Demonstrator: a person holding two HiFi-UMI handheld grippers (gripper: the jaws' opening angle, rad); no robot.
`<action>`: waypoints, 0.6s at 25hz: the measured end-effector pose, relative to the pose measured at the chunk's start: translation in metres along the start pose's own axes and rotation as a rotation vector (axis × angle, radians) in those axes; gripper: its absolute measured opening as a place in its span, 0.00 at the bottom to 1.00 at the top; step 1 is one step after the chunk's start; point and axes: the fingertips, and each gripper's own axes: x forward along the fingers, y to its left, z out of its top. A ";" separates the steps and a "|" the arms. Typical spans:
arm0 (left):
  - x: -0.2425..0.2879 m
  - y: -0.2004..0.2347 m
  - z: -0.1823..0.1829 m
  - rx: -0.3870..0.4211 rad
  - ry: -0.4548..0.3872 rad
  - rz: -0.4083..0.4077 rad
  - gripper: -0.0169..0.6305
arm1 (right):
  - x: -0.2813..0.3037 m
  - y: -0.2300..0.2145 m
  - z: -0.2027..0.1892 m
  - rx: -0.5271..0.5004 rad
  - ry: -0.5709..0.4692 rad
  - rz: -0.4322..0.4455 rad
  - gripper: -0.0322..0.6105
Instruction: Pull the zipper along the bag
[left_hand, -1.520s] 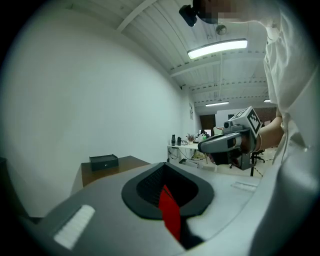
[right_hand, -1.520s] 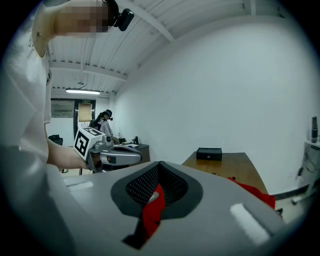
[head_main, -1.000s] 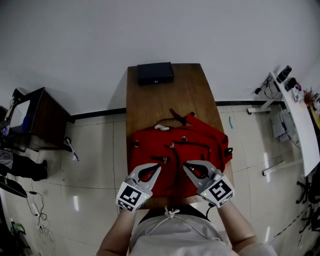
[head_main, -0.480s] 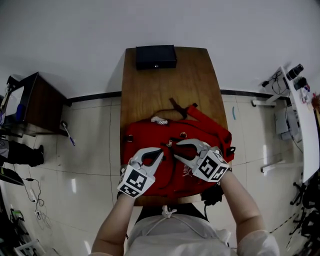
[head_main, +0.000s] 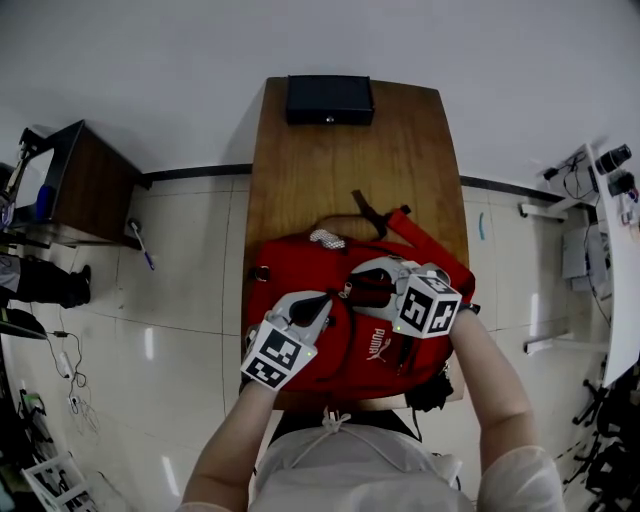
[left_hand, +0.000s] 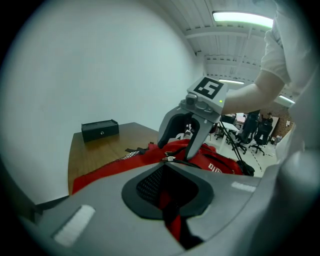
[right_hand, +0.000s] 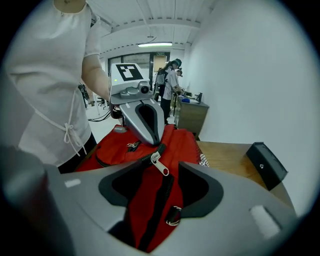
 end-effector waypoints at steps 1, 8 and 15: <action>0.001 0.000 0.000 -0.003 0.001 0.001 0.04 | 0.001 -0.001 -0.001 0.000 0.001 0.037 0.40; 0.002 -0.001 -0.002 -0.024 -0.009 -0.002 0.04 | 0.018 0.011 -0.001 0.041 0.062 0.411 0.34; 0.003 0.001 -0.001 -0.028 -0.004 0.001 0.04 | 0.012 0.017 -0.004 -0.029 0.141 0.456 0.15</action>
